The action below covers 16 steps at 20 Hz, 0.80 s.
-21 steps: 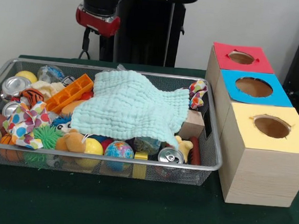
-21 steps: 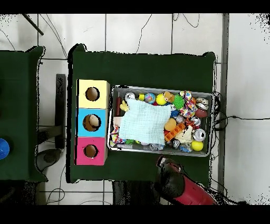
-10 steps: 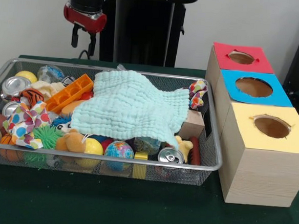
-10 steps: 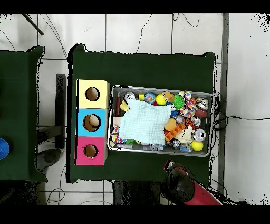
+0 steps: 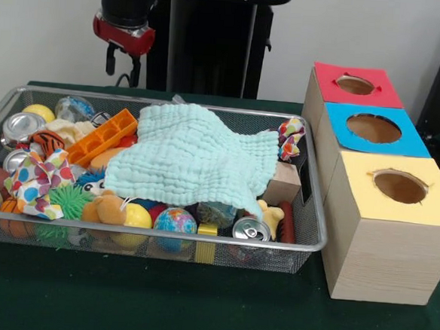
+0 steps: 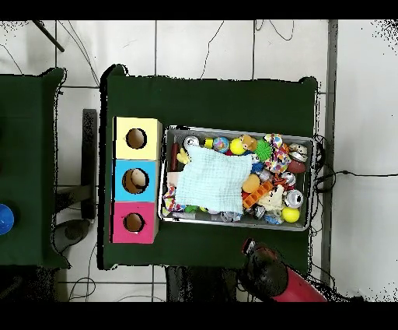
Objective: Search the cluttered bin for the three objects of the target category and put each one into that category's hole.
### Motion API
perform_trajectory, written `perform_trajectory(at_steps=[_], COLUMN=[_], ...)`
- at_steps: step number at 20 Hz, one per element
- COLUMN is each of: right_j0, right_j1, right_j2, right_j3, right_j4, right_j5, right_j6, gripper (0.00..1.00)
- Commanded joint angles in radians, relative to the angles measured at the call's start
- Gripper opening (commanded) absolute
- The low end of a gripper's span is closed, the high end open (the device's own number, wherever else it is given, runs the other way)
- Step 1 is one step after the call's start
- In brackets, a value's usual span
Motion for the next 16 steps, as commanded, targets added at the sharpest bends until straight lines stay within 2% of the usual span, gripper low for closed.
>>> perform_trajectory(at_steps=[1, 7, 11, 16], right_j0=[-0.014, -0.001, 0.0, -0.027], right_j1=[0.067, 0.077, 0.087, 0.114], right_j2=[0.102, 0.097, 0.094, 0.104], right_j3=[-0.158, -0.166, -0.181, -0.214], right_j4=[-0.026, -0.023, -0.034, -0.054], right_j5=[-0.053, -0.066, -0.042, -0.018], right_j6=[0.128, 0.14, 0.116, 0.09], gripper=[1.0, 1.0, 1.0, 1.0])
